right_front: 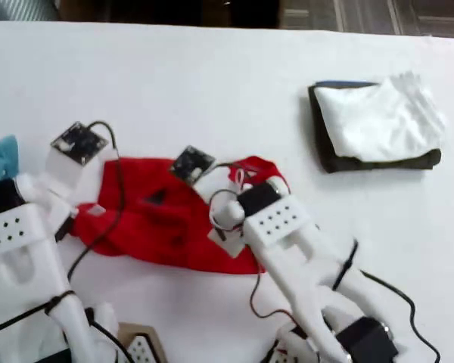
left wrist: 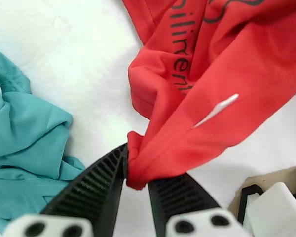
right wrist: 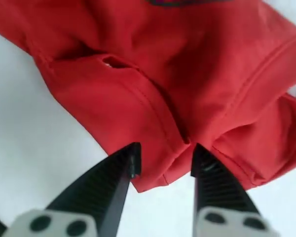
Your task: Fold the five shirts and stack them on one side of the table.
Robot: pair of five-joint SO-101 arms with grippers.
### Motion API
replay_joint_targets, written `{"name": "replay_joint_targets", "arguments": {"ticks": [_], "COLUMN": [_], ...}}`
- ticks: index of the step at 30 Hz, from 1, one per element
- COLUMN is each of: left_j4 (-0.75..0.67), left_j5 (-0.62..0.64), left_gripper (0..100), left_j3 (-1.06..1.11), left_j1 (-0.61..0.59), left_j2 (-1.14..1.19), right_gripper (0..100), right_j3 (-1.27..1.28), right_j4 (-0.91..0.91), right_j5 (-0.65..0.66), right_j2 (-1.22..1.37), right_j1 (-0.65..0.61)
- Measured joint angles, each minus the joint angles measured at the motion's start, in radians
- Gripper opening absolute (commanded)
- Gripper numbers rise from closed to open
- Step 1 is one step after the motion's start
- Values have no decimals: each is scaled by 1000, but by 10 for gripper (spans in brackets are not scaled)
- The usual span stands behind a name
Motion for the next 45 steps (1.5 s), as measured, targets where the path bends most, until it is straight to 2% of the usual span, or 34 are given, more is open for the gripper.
{"name": "replay_joint_targets", "arguments": {"ticks": [7,14,19,24,31,38,45], "left_j4": [-34,-37,-41,-61,-61,-61,-61], "left_j5": [0,0,0,0,0,0,32], "left_gripper": [28,28,28,28,28,28,28], "left_j3": [0,0,0,0,0,3,3], "left_j1": [2,2,2,2,2,2,2], "left_j2": [0,0,0,0,0,0,0], "right_gripper": [159,156,152,12,20,20,20], "right_j3": [0,0,0,0,-17,-180,-233], "right_j4": [-34,-92,-95,-89,0,143,124], "right_j5": [0,0,0,0,0,0,0], "right_j2": [83,161,176,176,173,-25,-178], "right_j1": [5,124,138,140,140,144,180]}}
